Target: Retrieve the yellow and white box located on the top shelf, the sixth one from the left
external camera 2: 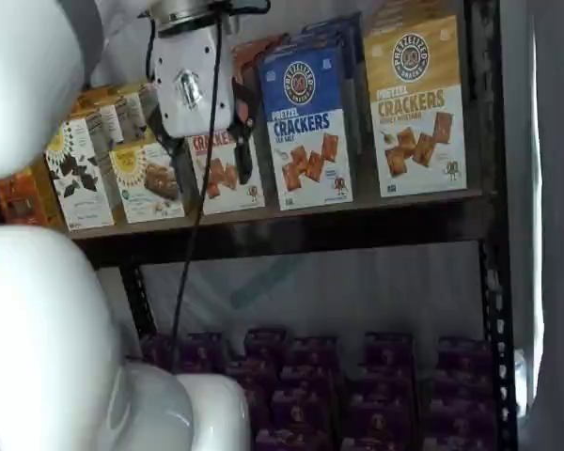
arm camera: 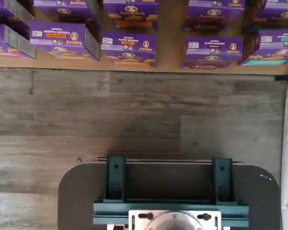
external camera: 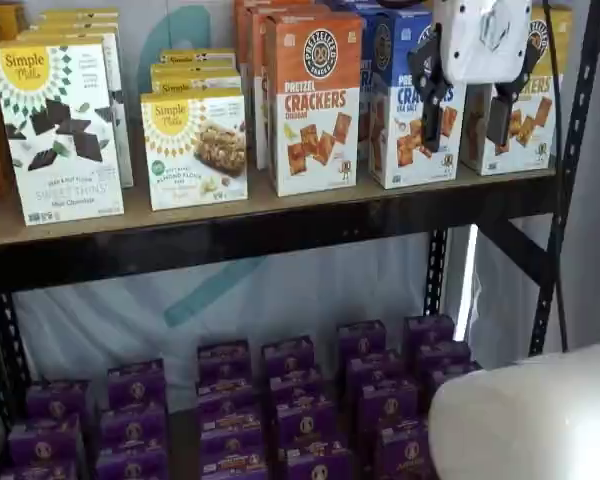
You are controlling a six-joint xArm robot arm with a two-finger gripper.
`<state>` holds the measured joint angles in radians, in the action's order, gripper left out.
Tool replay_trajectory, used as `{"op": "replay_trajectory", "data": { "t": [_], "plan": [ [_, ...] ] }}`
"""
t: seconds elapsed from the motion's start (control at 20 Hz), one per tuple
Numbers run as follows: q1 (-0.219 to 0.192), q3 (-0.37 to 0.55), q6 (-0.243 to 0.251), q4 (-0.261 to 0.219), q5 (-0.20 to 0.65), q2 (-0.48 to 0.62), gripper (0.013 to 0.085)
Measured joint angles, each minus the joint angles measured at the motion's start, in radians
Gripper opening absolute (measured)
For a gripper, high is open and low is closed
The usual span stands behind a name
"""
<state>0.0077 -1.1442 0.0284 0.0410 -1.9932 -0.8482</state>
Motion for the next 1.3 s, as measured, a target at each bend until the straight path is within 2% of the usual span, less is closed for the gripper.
{"op": "replay_trajectory", "data": {
  "t": [0.05,0.45,0.75,0.9,1.3],
  "plan": [
    [0.002,0.014,0.0,-0.003,0.027,-0.016,0.085],
    [-0.017,0.011,-0.02,-0.007,0.032,-0.009,0.085],
    [-0.051,0.044,-0.074,-0.068,0.084,-0.008,0.085],
    [-0.091,0.065,-0.116,-0.085,0.133,-0.008,0.085],
    [-0.215,0.081,-0.233,-0.086,0.241,0.023,0.085]
  ]
}}
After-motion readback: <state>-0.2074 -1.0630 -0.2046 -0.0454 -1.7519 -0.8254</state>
